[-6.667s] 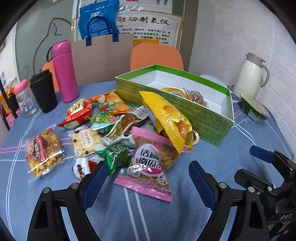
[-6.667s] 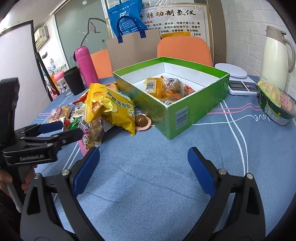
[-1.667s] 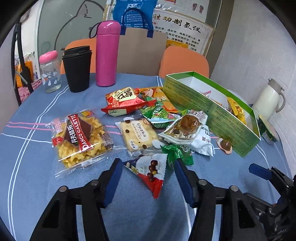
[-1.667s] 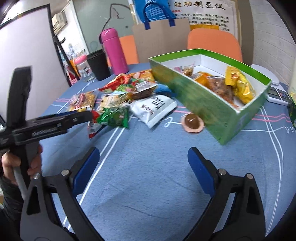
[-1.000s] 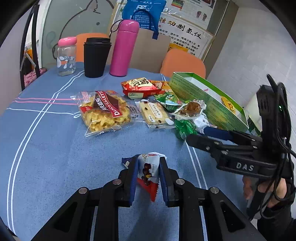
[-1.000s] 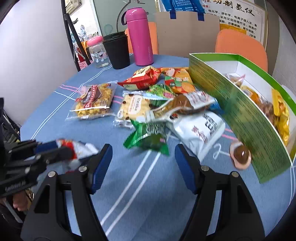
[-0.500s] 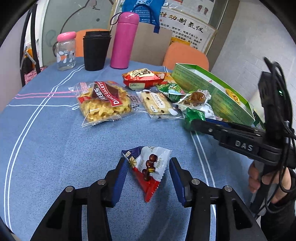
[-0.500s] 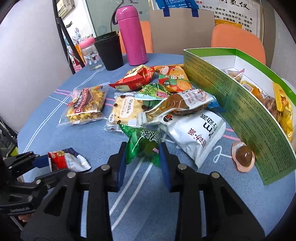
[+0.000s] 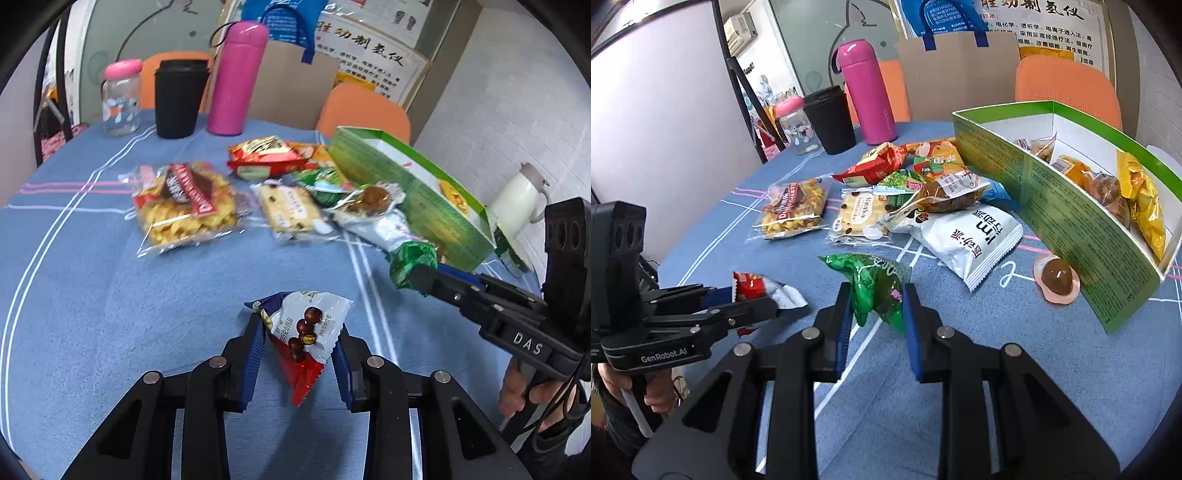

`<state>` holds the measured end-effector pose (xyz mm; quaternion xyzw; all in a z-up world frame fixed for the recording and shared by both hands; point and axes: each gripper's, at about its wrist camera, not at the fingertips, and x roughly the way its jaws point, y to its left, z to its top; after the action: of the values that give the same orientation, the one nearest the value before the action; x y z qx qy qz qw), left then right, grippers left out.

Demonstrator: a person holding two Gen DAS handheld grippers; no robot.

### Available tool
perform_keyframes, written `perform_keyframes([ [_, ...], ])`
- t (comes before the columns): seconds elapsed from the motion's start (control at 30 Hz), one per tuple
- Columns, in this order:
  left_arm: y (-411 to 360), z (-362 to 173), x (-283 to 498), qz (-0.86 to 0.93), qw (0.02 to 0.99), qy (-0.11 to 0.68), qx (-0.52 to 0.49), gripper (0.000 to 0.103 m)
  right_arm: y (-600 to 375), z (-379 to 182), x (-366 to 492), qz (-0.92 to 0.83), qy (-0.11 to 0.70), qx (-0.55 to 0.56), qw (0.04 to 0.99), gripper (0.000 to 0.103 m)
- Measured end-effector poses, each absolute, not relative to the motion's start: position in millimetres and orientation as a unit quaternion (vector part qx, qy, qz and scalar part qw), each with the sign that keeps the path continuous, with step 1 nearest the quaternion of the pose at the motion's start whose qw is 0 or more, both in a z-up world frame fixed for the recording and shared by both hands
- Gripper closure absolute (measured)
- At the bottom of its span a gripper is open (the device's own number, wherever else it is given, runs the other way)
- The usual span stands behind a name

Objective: Organize snacks
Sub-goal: 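Grasp the red-white chocolate pack with the left tool while the right grasps a green bag, then release the chocolate pack into the box with the left tool while the right releases the green bag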

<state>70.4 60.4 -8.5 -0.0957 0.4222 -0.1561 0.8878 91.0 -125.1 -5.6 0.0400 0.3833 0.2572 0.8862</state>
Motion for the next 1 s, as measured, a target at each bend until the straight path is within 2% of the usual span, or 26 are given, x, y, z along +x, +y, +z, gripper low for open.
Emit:
perform_keyframes([
  [0.5,-16,60,98,-0.223,0.899,0.373,-0.062,0.068,-213,48,59,0.201,0.282,0.101,0.933,0.075],
  [0.73,-70,87,132,-0.248,0.896,0.364,-0.048,0.068,-265,53,67,0.124,0.266,0.127,0.948,0.075],
  [1.0,-119,88,171,-0.240,0.895,0.374,-0.029,0.068,-294,52,93,0.089,0.270,0.129,0.950,0.075],
])
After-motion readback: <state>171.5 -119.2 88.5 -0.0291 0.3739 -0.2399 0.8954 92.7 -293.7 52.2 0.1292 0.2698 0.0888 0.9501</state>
